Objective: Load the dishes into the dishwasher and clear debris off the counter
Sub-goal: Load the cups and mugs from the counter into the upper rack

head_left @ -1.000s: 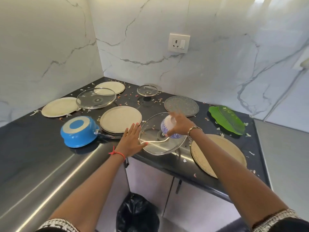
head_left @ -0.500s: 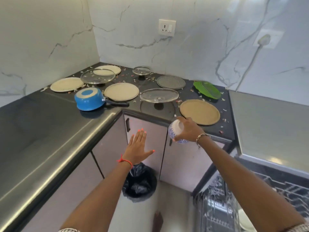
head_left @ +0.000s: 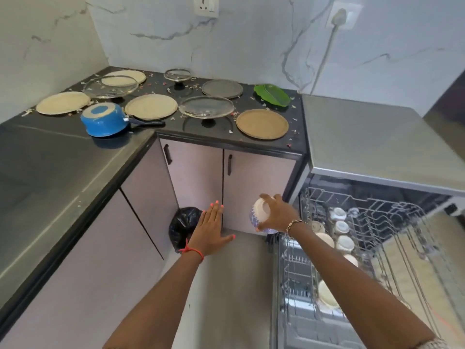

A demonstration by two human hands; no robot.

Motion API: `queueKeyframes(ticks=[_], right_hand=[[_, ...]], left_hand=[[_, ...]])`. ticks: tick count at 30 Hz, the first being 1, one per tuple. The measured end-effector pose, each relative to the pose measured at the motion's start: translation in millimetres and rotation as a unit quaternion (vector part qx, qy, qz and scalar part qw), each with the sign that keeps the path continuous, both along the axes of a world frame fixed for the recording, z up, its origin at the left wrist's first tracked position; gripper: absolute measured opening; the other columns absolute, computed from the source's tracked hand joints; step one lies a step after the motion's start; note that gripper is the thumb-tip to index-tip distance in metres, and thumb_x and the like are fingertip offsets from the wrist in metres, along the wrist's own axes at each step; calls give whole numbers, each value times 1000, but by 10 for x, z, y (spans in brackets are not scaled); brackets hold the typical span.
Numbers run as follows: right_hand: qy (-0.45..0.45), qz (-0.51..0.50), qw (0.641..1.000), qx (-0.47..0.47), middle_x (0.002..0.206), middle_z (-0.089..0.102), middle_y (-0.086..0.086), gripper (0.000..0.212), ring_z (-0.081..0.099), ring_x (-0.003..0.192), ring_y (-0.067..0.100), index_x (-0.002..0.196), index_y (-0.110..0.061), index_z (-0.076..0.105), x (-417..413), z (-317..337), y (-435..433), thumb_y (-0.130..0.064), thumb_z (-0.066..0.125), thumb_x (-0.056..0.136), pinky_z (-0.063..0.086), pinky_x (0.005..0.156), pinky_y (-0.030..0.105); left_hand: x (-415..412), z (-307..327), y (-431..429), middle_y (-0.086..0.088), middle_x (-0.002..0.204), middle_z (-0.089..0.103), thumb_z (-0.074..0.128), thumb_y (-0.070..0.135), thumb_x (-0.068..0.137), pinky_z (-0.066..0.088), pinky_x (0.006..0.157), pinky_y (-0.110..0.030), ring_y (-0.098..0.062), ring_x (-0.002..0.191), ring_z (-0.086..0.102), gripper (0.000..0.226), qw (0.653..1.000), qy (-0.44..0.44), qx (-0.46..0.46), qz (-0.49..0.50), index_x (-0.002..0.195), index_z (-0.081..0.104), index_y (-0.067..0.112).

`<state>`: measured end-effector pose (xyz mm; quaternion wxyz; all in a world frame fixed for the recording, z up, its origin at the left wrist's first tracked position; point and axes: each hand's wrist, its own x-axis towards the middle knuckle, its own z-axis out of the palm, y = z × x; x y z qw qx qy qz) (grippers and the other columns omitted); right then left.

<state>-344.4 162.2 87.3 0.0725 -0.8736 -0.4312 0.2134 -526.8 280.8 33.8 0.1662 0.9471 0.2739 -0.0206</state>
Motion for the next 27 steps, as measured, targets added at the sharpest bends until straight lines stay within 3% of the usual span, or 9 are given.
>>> queueKeyframes(ticks=[3,6,8,23,25,27], right_hand=[[6,-10,1000,-6,134,32,10,103,49,115,36,142,-30,23,4,-88,-270,-40,82,59,45,97,45],[9,-28,999,-13,136,32,11,103,50,116,36,142,-29,24,115,-174,-592,-40,83,58,45,97,44],[5,-36,999,-18,137,32,12,103,50,116,37,142,-29,24,210,-222,-794,-40,83,57,45,96,44],[23,-37,997,-64,146,22,14,104,40,125,39,144,-26,22,1678,-738,-2716,-42,81,61,42,99,46],[27,-34,995,-84,148,21,15,102,39,127,39,145,-25,19,1872,-812,-2976,-41,79,64,42,100,45],[33,-37,995,-88,148,20,14,102,40,126,38,146,-25,17,2068,-900,-3189,-40,78,66,42,99,44]], left_hand=[[86,-34,-252,-6,157,-13,11,75,64,-15,111,-29,-19,144,-14,109,1000,4,-1,-19,148,-8,9],[276,-55,-554,-8,157,-14,39,62,88,-13,114,-31,-20,144,-15,93,999,6,3,-54,148,-7,8],[423,-77,-747,-8,157,-13,45,54,90,-10,116,-33,-20,144,-14,90,998,3,0,-66,149,-5,8],[2034,-461,-2565,-10,157,-8,49,51,90,-6,116,-33,-21,145,-8,90,993,17,-60,-104,148,-1,5],[2187,-549,-2804,-11,157,-5,42,60,87,-3,117,-35,-22,145,-6,93,992,18,-70,-103,148,1,4],[2293,-663,-3021,-11,157,-4,22,71,77,-4,116,-35,-22,146,-5,99,991,24,-76,-108,148,4,4]])
